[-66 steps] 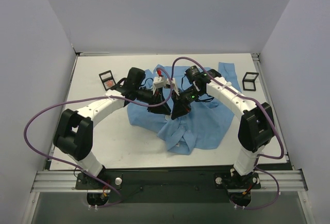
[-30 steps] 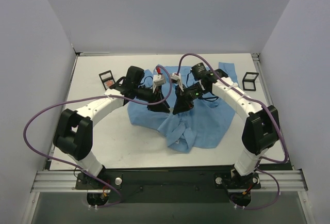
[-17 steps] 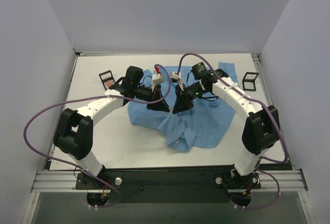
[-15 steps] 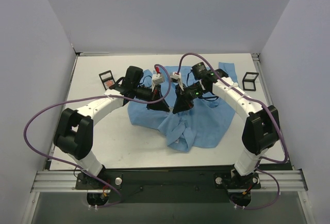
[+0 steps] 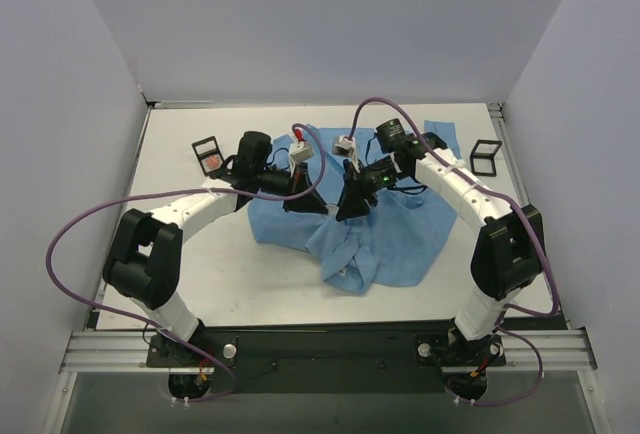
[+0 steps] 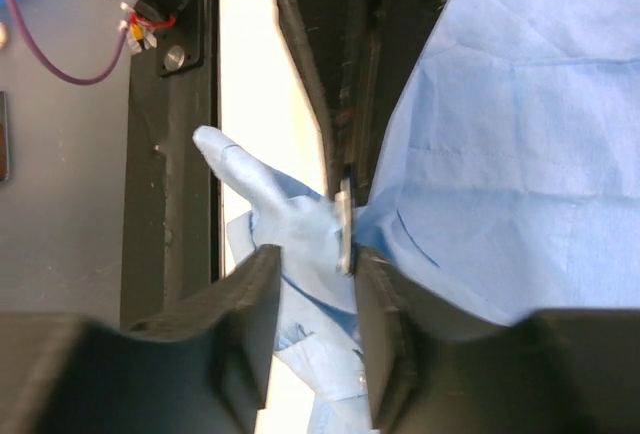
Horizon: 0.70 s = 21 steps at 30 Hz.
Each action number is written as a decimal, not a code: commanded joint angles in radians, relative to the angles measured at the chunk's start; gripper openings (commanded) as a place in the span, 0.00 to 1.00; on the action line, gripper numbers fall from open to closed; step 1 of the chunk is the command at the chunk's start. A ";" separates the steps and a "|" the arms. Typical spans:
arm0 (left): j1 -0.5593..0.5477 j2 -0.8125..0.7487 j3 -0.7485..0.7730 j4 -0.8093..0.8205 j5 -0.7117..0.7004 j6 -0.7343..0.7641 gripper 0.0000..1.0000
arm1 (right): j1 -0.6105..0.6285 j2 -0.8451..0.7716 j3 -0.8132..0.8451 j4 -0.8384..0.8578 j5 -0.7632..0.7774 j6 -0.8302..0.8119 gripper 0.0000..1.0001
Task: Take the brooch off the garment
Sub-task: Remove the brooch from the clothes.
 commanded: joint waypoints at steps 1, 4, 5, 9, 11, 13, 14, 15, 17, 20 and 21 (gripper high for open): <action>0.047 -0.054 -0.129 0.448 -0.010 -0.283 0.00 | -0.046 -0.080 0.005 -0.015 -0.147 -0.009 0.39; 0.050 -0.057 -0.178 0.611 -0.025 -0.417 0.00 | -0.085 -0.096 0.002 -0.009 -0.215 -0.009 0.45; 0.050 -0.057 -0.194 0.656 -0.030 -0.482 0.00 | -0.091 -0.097 -0.001 -0.004 -0.227 -0.009 0.46; 0.048 -0.051 -0.278 1.026 -0.061 -0.705 0.00 | -0.099 -0.111 -0.030 0.043 -0.222 0.001 0.47; 0.044 -0.045 -0.301 1.108 -0.065 -0.785 0.00 | -0.102 -0.113 -0.058 0.112 -0.213 0.053 0.48; 0.038 -0.040 -0.324 1.240 -0.085 -0.833 0.00 | -0.103 -0.125 -0.084 0.178 -0.207 0.101 0.48; 0.036 -0.042 -0.355 1.294 -0.094 -0.884 0.00 | -0.103 -0.133 -0.123 0.268 -0.204 0.162 0.48; 0.035 -0.034 -0.367 1.408 -0.104 -0.912 0.00 | -0.103 -0.148 -0.139 0.314 -0.202 0.198 0.48; 0.027 -0.022 -0.386 1.504 -0.116 -0.993 0.00 | -0.103 -0.162 -0.165 0.408 -0.198 0.236 0.48; 0.021 -0.008 -0.398 1.589 -0.131 -1.035 0.00 | -0.105 -0.183 -0.197 0.492 -0.216 0.302 0.46; 0.021 -0.010 -0.410 1.613 -0.143 -1.034 0.00 | -0.106 -0.197 -0.216 0.512 -0.224 0.328 0.45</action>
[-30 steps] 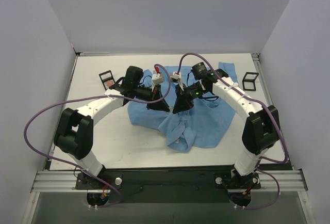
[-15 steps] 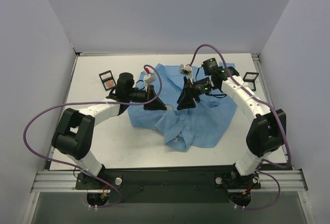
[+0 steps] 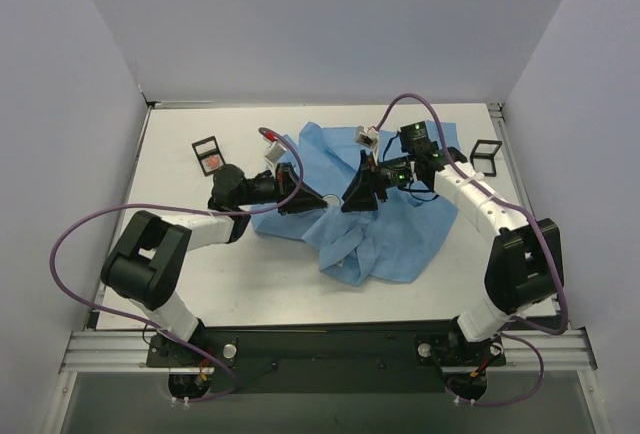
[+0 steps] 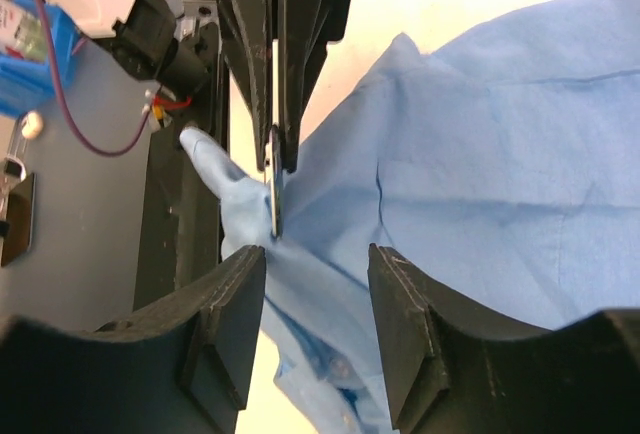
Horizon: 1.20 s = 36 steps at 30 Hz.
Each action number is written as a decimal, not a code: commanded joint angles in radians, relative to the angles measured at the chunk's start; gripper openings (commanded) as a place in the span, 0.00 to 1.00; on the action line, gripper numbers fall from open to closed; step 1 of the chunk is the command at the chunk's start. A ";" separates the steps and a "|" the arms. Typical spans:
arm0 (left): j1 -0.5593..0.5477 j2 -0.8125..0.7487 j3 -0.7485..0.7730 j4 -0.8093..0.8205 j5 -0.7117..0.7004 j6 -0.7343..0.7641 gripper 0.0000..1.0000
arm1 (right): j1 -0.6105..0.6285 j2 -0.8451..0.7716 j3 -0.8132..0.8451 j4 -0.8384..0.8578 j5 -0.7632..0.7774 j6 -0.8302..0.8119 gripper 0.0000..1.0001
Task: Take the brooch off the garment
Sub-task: Remove the brooch from the clothes.
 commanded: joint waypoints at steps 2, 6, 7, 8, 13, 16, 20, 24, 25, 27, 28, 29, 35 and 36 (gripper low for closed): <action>-0.009 0.004 -0.032 0.379 -0.065 -0.129 0.00 | 0.000 -0.102 -0.059 0.290 -0.093 0.160 0.43; -0.010 0.034 -0.046 0.468 -0.093 -0.170 0.00 | -0.001 -0.133 -0.112 0.441 -0.133 0.272 0.36; -0.010 0.039 -0.044 0.473 -0.094 -0.182 0.00 | -0.003 -0.136 -0.131 0.505 -0.141 0.318 0.36; -0.010 0.051 -0.046 0.491 -0.097 -0.190 0.00 | -0.001 -0.139 -0.144 0.543 -0.147 0.350 0.33; -0.012 0.047 -0.046 0.492 -0.108 -0.187 0.00 | -0.001 -0.129 -0.219 0.796 -0.142 0.543 0.27; -0.010 0.031 -0.049 0.492 -0.111 -0.182 0.00 | -0.003 -0.110 -0.241 0.881 -0.109 0.587 0.26; -0.012 0.011 -0.050 0.492 -0.105 -0.178 0.00 | -0.004 -0.092 -0.241 0.895 -0.084 0.591 0.24; -0.012 -0.001 -0.049 0.488 -0.099 -0.178 0.00 | -0.007 -0.093 -0.247 0.890 -0.073 0.582 0.24; -0.012 -0.003 -0.047 0.488 -0.100 -0.179 0.00 | -0.009 -0.092 -0.248 0.887 -0.073 0.582 0.24; -0.012 -0.009 -0.044 0.487 -0.097 -0.179 0.00 | -0.015 -0.084 -0.250 0.872 -0.072 0.571 0.23; -0.012 -0.010 -0.044 0.487 -0.097 -0.181 0.00 | -0.015 -0.081 -0.251 0.867 -0.073 0.567 0.22; -0.012 -0.015 -0.044 0.487 -0.096 -0.181 0.00 | -0.016 -0.077 -0.251 0.860 -0.078 0.559 0.22; -0.010 -0.024 -0.044 0.487 -0.093 -0.181 0.00 | -0.015 -0.057 -0.256 0.843 -0.098 0.548 0.18; -0.009 -0.024 -0.044 0.487 -0.094 -0.181 0.00 | -0.013 -0.057 -0.257 0.844 -0.104 0.547 0.18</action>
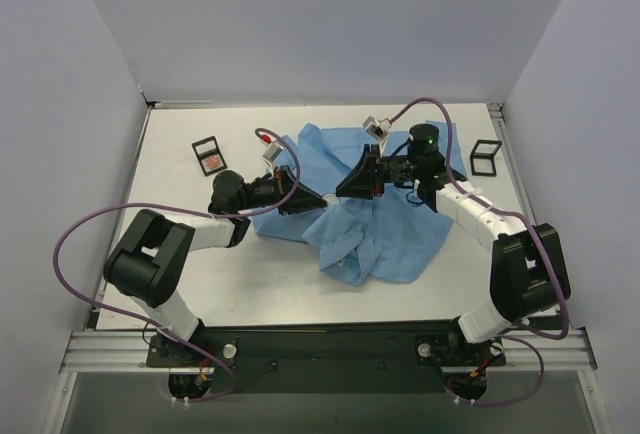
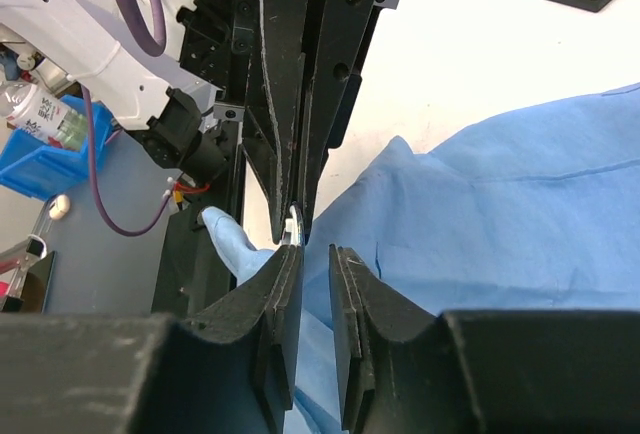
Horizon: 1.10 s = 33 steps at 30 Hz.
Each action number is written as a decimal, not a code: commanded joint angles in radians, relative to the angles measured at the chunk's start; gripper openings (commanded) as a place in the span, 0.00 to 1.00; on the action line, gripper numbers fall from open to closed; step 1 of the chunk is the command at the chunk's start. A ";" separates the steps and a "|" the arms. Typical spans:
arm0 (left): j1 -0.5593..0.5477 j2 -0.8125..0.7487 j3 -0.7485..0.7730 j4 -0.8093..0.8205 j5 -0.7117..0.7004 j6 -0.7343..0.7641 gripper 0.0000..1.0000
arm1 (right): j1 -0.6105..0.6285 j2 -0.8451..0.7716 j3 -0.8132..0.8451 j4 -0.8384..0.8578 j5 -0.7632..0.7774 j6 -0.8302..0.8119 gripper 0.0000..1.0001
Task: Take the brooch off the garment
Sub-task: Remove the brooch from the clothes.
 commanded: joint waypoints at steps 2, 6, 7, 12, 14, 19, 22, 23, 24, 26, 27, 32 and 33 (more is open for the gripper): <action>-0.003 -0.039 0.007 0.385 -0.005 -0.012 0.00 | 0.001 0.004 -0.011 0.043 -0.053 -0.035 0.18; 0.003 -0.035 0.009 0.386 -0.008 -0.012 0.00 | 0.009 -0.010 -0.022 0.043 -0.077 -0.041 0.17; 0.006 -0.036 0.009 0.386 -0.008 -0.010 0.00 | 0.010 -0.013 -0.027 0.041 -0.074 -0.046 0.17; 0.014 -0.042 0.009 0.385 -0.010 -0.015 0.00 | 0.027 -0.016 0.010 -0.158 -0.065 -0.208 0.17; 0.015 -0.044 0.009 0.385 -0.010 -0.015 0.00 | 0.038 -0.014 0.045 -0.299 -0.057 -0.326 0.17; 0.014 -0.042 0.007 0.382 -0.007 -0.015 0.00 | 0.059 -0.004 0.056 -0.282 -0.047 -0.314 0.14; 0.015 -0.041 0.007 0.383 -0.004 -0.015 0.00 | 0.050 -0.007 0.048 -0.211 -0.048 -0.241 0.15; 0.015 -0.039 0.007 0.383 -0.005 -0.016 0.00 | 0.049 -0.011 0.048 -0.201 -0.047 -0.221 0.15; 0.014 -0.041 0.007 0.383 -0.004 -0.016 0.00 | 0.047 -0.013 0.047 -0.191 -0.044 -0.211 0.15; 0.015 -0.039 0.009 0.383 -0.002 -0.016 0.00 | 0.040 -0.011 0.042 -0.142 -0.045 -0.181 0.15; 0.014 -0.036 0.009 0.383 -0.002 -0.016 0.00 | 0.038 -0.011 0.035 -0.120 -0.050 -0.127 0.15; 0.015 -0.035 0.009 0.383 -0.001 -0.019 0.00 | 0.017 0.010 -0.025 0.229 -0.080 0.140 0.20; 0.014 -0.035 0.010 0.383 0.001 -0.019 0.00 | 0.014 0.013 -0.037 0.275 -0.083 0.211 0.20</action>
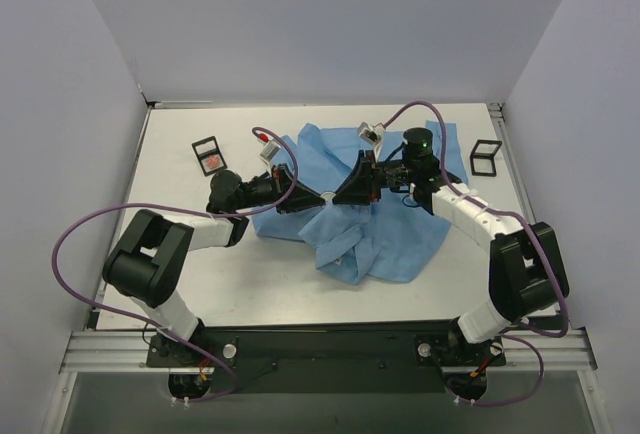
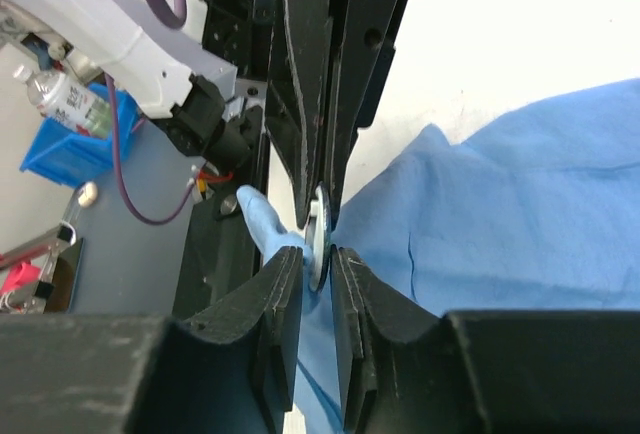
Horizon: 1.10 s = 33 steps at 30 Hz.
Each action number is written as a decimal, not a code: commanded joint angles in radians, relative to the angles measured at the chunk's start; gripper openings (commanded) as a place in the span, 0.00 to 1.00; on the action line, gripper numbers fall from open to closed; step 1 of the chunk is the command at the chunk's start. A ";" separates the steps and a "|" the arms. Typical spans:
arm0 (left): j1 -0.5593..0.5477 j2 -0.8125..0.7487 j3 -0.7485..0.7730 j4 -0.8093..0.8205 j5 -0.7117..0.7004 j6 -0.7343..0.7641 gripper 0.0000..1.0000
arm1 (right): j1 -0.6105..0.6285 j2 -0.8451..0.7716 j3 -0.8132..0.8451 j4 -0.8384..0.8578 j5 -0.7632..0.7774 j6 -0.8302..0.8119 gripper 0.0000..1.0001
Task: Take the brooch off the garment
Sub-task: Remove the brooch from the clothes.
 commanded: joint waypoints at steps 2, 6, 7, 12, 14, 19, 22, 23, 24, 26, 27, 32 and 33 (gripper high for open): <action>-0.001 -0.034 0.011 0.371 -0.006 -0.014 0.00 | -0.023 0.028 -0.038 0.469 -0.067 0.318 0.18; -0.001 -0.037 0.013 0.371 -0.007 -0.014 0.00 | -0.020 0.049 -0.049 0.557 -0.084 0.378 0.14; 0.001 -0.036 0.011 0.371 -0.007 -0.014 0.00 | -0.020 0.049 -0.052 0.556 -0.087 0.375 0.14; 0.004 -0.042 0.013 0.371 -0.010 -0.014 0.00 | -0.019 0.046 -0.061 0.484 -0.093 0.316 0.14; 0.004 -0.045 0.011 0.371 -0.012 -0.014 0.00 | -0.017 0.037 -0.052 0.427 -0.090 0.242 0.14; 0.010 -0.047 0.011 0.371 -0.012 -0.014 0.00 | 0.004 -0.003 0.018 -0.026 -0.046 -0.087 0.12; 0.010 -0.048 0.011 0.371 -0.012 -0.014 0.00 | 0.014 0.003 0.089 -0.304 -0.038 -0.312 0.10; 0.011 -0.050 0.011 0.369 -0.010 -0.014 0.00 | 0.014 0.005 0.094 -0.314 -0.038 -0.315 0.08; 0.011 -0.048 0.011 0.371 -0.010 -0.014 0.00 | 0.015 0.003 0.091 -0.308 -0.037 -0.309 0.06; 0.011 -0.048 0.011 0.369 -0.010 -0.014 0.00 | 0.017 -0.004 0.083 -0.270 -0.033 -0.292 0.03; 0.011 -0.048 0.011 0.371 -0.009 -0.016 0.00 | 0.017 -0.006 0.080 -0.268 -0.032 -0.284 0.00; 0.025 -0.050 0.022 0.372 -0.001 -0.028 0.21 | 0.029 -0.007 0.129 -0.443 0.008 -0.399 0.00; 0.033 -0.053 0.025 0.372 0.001 -0.034 0.33 | 0.030 -0.006 0.146 -0.495 0.019 -0.433 0.00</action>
